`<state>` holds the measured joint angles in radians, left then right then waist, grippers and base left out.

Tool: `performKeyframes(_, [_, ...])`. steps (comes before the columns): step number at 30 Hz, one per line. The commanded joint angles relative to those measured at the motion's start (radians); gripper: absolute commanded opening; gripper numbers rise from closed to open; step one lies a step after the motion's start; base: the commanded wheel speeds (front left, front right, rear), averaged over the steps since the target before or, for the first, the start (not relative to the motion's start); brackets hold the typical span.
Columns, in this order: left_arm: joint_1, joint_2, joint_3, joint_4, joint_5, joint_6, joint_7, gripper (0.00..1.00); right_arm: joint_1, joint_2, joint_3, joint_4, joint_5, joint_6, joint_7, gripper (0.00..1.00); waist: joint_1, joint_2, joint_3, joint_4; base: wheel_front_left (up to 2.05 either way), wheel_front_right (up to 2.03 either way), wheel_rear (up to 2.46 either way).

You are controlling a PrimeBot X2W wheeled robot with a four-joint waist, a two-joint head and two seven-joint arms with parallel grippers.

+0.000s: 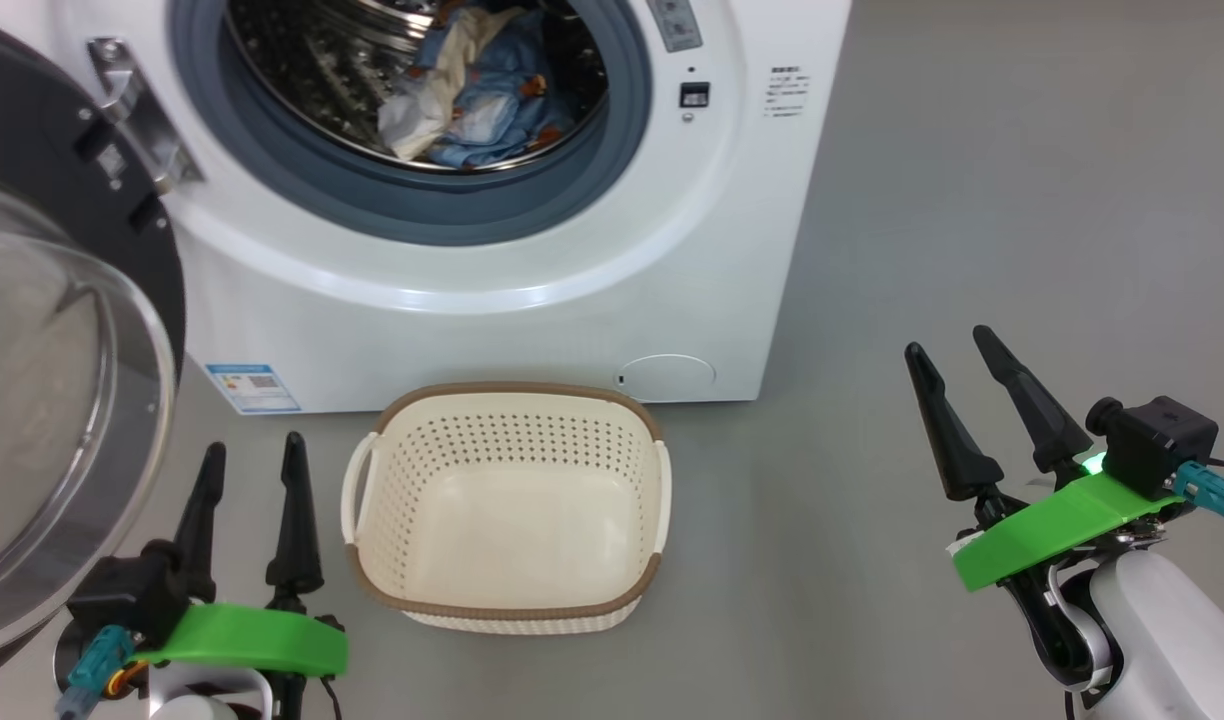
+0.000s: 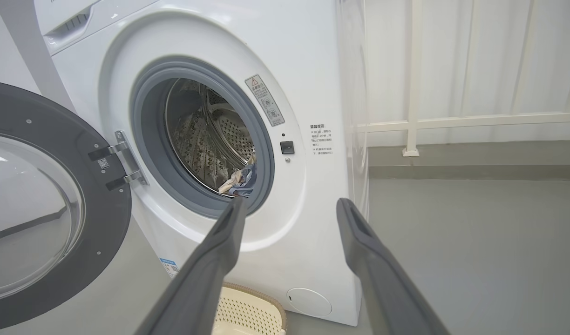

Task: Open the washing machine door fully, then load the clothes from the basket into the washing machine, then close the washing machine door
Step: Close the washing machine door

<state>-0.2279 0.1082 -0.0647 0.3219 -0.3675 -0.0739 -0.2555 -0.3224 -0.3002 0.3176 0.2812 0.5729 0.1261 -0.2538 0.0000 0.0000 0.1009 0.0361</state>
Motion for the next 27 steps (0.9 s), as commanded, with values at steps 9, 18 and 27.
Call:
performKeyframes(9, [0.008,0.014,0.044,-0.033,0.019,0.021,-0.006,1.0,0.011,-0.014,0.019,-0.018,0.017,0.005,-0.008,1.0,0.0,0.0,-0.004,0.097,0.0,0.0,0.0])
performKeyframes(18, [0.022,0.0,0.052,-0.045,0.036,0.034,-0.006,1.0,0.013,-0.017,0.021,-0.014,0.017,0.005,-0.008,1.0,0.0,0.0,-0.012,0.179,0.0,0.0,0.0])
performKeyframes(27, [0.036,-0.006,0.062,-0.045,0.057,0.052,-0.006,1.0,0.021,-0.016,0.026,-0.01,0.02,0.005,-0.008,1.0,0.0,0.0,-0.03,0.252,0.0,0.0,0.0])
